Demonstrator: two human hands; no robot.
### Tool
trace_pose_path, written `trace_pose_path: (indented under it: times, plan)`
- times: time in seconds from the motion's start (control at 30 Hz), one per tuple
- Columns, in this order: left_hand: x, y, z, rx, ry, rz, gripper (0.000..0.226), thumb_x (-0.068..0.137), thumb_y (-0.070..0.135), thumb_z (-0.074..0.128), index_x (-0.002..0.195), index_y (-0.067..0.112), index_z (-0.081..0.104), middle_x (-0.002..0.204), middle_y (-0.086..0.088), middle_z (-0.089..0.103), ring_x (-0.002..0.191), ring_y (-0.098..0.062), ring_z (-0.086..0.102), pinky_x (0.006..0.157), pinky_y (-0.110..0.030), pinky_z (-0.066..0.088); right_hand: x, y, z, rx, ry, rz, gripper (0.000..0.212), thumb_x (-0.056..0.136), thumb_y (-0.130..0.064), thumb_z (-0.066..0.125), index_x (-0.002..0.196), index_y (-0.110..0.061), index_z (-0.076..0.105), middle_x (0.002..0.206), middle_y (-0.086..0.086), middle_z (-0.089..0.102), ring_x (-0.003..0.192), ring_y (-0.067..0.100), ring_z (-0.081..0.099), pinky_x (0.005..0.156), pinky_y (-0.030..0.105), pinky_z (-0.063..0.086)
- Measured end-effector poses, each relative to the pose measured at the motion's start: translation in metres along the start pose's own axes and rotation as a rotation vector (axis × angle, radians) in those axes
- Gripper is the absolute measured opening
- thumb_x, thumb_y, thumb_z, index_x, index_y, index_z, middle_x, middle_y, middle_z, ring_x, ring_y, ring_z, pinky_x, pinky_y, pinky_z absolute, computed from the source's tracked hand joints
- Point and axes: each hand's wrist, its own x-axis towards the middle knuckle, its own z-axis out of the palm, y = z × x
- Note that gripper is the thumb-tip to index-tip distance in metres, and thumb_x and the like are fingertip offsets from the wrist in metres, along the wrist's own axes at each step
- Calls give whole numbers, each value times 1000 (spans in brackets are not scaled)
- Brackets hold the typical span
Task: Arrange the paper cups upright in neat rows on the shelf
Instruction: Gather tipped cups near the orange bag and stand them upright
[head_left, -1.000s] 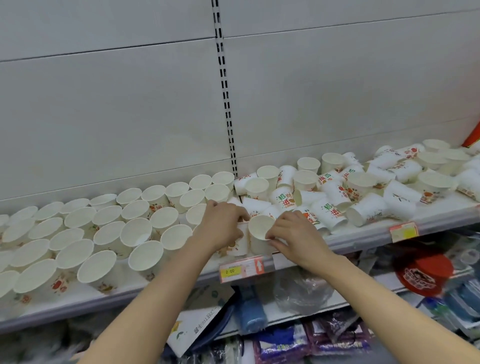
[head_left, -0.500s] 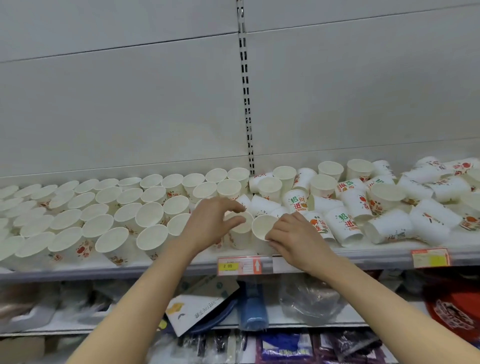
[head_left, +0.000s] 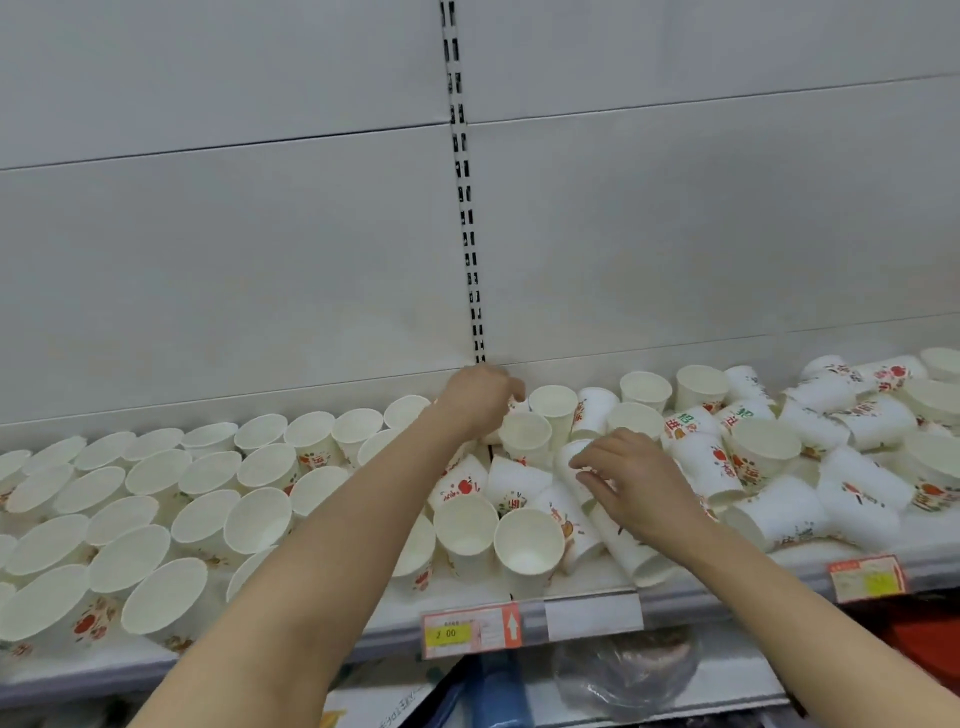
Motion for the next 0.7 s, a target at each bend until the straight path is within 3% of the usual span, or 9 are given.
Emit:
trace_pose_path:
  times: [0.07,0.17,0.3,0.43,0.6,0.7]
  plan:
    - [18,-1,3,26,-54,58,37,94,10,50,124,30,60,121,-1,60,111,-23,57,83,-34,45,14,9,3,-42,-48,31,16,75,-14,77,90,-18,72,88,-3,70,81,24,60,68,38,49]
    - [34,-4,14,-26,-134,103,41,93,7,48,123,32,59,124,2,60,110,-21,58,84,-33,46,32,26,5,-98,-112,148,17,83,-17,68,100,-18,72,101,-1,70,96,25,57,81,38,45]
    - [39,-14,22,-191,-107,125,39,88,3,51,116,29,59,120,7,60,99,-14,57,74,-27,40,48,47,2,-156,-118,223,23,88,-18,61,109,-18,70,108,3,68,102,25,54,86,36,40]
    - [39,-30,31,-201,-139,121,25,91,17,55,104,33,69,112,10,67,103,-14,60,80,-30,48,67,63,4,-190,-190,297,24,91,-23,58,113,-19,68,110,3,68,106,25,54,88,36,43]
    - [42,-29,30,-165,-189,173,44,89,10,51,120,40,60,118,11,61,103,-16,58,79,-34,49,81,77,10,-231,-287,356,28,92,-24,55,119,-21,63,117,2,64,111,23,50,90,35,43]
    - [48,-24,27,-116,-233,228,48,85,10,59,125,37,54,123,9,52,97,-15,55,74,-32,46,86,84,12,-260,-343,369,33,92,-27,56,124,-19,59,118,3,63,114,24,48,89,36,43]
